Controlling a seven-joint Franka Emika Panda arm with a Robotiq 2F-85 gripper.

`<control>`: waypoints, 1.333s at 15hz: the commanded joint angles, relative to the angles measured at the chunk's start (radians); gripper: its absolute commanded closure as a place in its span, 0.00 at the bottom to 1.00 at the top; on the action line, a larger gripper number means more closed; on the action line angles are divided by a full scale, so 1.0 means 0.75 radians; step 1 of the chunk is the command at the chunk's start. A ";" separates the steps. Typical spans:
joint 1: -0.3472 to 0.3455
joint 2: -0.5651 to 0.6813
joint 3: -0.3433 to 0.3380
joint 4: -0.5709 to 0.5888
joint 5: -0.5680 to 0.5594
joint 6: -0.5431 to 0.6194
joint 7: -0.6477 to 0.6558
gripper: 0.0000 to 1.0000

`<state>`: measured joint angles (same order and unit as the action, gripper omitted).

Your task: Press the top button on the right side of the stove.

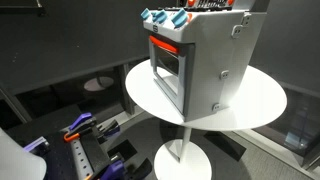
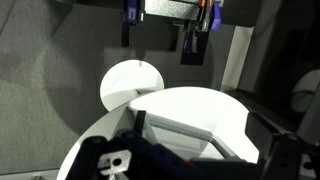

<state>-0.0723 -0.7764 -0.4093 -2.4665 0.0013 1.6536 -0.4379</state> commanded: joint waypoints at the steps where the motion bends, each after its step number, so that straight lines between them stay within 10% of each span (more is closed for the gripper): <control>1: -0.027 0.009 0.019 0.004 0.015 -0.002 -0.016 0.00; 20: 0.053 0.337 0.123 0.267 0.159 0.320 0.009 0.00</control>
<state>-0.0364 -0.6105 -0.3276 -2.3466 0.0911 1.8714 -0.4360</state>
